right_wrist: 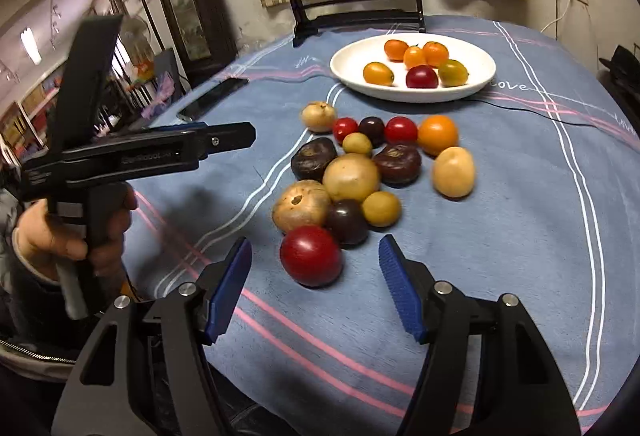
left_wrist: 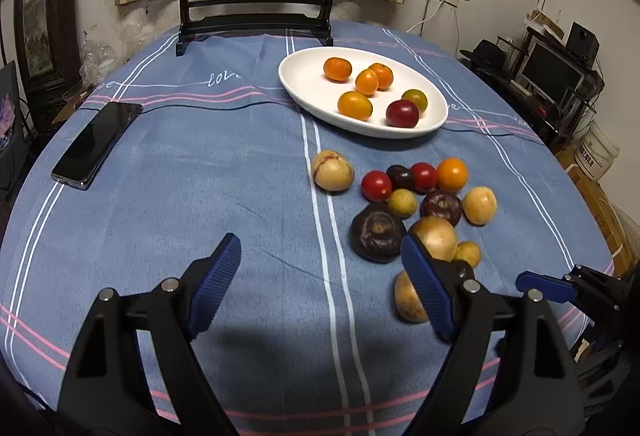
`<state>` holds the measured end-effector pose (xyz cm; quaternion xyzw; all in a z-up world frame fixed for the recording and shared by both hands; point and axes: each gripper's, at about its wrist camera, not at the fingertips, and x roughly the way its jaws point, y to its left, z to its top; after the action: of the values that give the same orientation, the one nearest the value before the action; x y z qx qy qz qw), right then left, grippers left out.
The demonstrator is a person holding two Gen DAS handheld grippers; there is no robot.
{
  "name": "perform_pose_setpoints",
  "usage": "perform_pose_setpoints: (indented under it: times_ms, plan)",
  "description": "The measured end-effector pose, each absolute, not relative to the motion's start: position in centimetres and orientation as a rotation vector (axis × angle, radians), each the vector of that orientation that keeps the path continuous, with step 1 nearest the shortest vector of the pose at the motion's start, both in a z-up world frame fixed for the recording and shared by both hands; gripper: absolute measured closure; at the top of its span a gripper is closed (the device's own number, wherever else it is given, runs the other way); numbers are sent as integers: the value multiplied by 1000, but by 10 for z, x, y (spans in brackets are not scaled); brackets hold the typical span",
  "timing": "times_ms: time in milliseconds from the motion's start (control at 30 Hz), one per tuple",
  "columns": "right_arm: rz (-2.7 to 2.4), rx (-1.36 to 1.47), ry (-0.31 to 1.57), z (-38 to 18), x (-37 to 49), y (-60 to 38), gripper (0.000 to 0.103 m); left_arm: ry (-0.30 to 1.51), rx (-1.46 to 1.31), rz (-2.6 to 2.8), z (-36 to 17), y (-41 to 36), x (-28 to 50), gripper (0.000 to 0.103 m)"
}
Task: Organize fruits
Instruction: 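Grasp the red apple with the right tool while the left tool grasps a potato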
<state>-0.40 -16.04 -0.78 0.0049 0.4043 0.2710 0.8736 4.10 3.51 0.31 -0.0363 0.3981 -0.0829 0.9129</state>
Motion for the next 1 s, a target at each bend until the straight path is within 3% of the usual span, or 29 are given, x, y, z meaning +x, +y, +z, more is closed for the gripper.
perform_pose_setpoints:
  times_ms: [233, 267, 333, 1000]
  plan:
    - [521, -53, 911, -29, 4, -134, 38, 836, -58, -168, -2, 33, 43, 17]
    - [515, -49, 914, -32, 4, -133, 52, 843, -61, -174, -3, 31, 44, 17]
    - [482, -83, 906, -36, 6, -128, 63, 852, -44, -190, -5, 27, 45, 17]
    - [414, 72, 836, -23, 0, -209, 63, 919, 92, -304, -26, -29, 27, 16]
